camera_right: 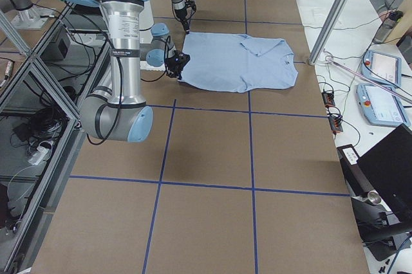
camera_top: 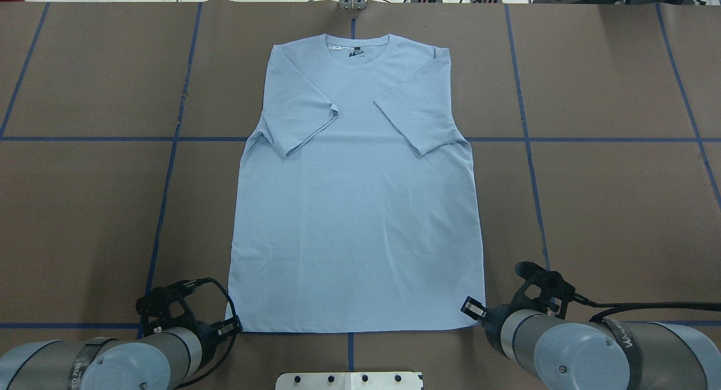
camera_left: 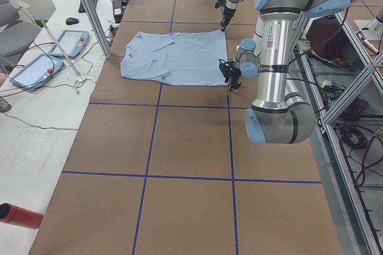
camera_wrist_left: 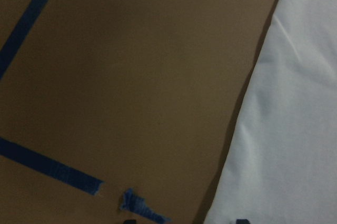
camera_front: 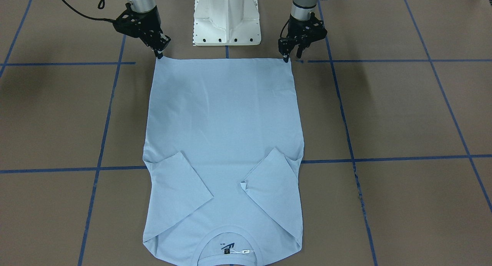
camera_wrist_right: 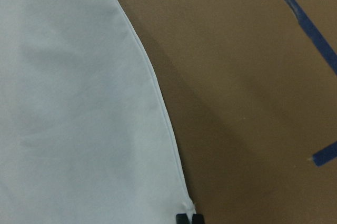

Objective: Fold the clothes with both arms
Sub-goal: 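Move the left gripper to the hem corner nearest the robot and grasp, then lift the hem with both grippers and fold it toward the collar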

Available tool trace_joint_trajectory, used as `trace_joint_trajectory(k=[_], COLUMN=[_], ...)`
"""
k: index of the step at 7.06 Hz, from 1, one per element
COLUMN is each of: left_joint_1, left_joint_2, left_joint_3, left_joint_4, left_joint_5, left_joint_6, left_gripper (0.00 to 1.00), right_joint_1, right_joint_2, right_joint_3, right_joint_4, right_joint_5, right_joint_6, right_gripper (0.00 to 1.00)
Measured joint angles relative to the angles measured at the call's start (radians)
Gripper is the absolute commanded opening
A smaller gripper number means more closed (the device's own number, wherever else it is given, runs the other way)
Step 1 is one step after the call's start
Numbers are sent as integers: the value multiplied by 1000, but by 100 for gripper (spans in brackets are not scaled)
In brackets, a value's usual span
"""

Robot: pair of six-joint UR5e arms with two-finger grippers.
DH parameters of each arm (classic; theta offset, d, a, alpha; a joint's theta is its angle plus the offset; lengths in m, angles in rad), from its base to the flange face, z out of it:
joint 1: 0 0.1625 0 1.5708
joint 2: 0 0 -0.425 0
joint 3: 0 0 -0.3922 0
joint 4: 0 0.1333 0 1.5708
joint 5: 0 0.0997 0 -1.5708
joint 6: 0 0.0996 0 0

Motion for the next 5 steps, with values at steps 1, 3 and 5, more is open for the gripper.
trace_joint_trajectory(k=[1, 3, 5], left_joint_1=[1, 1, -6], left_joint_2=[-16, -29, -29], left_joint_3=[-1, 2, -9], left_joint_4=[1, 1, 2], left_joint_5=[0, 1, 0], left_joint_6=[-2, -2, -2], left_gripper=[0, 0, 0], right_joint_1=[0, 0, 1], right_joint_2=[-1, -1, -1], right_joint_3=[-1, -7, -8], right_joint_4=[0, 1, 1], right_joint_5=[0, 0, -2], right_joint_6=[0, -1, -1], right_gripper=[0, 0, 0])
